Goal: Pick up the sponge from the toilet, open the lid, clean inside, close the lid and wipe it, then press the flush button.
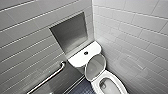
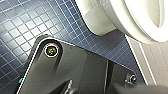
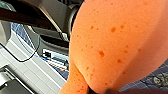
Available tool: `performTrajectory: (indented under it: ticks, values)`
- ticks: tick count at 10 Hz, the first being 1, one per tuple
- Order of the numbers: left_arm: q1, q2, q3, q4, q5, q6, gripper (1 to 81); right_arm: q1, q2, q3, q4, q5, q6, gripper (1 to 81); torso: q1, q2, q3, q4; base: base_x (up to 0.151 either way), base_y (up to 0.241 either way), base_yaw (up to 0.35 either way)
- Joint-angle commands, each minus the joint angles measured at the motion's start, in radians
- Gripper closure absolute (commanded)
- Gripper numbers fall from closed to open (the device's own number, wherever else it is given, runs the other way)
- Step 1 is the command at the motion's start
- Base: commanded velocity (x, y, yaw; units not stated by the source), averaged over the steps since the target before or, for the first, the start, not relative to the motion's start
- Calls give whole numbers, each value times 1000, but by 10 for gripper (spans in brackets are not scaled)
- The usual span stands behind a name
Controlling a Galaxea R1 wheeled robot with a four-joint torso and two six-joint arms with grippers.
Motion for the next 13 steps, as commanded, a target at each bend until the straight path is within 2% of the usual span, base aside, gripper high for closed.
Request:
performTrajectory:
  ticks: [1,3,4,7,10,12,13]
  values:
    - [-207,-37,61,-89,44,-46,10,-39,37,-93,401,-27,-370,811,0,0,0,0,0,0,0]
    - [-317,-45,61,-143,46,-100,10,-44,24,-68,352,-24,-433,811,0,0,0,0,0,0,0]
    - [-355,-49,58,-165,44,-144,10,-47,34,-65,346,-26,-445,811,0,0,0,0,0,0,0]
    - [-436,-89,54,-177,23,-264,10,-74,89,-94,348,28,-444,811,0,0,0,0,0,0,0]
    - [-488,-129,54,-177,-64,-337,10,-100,108,-101,320,74,-450,811,0,0,0,0,0,0,0]
    - [-524,-120,52,-175,-97,-347,10,-122,106,-72,276,120,-450,811,0,0,0,0,0,0,0]
    - [-542,-89,31,-171,-114,-347,10,-125,108,-56,271,120,-448,811,0,0,0,0,0,0,0]
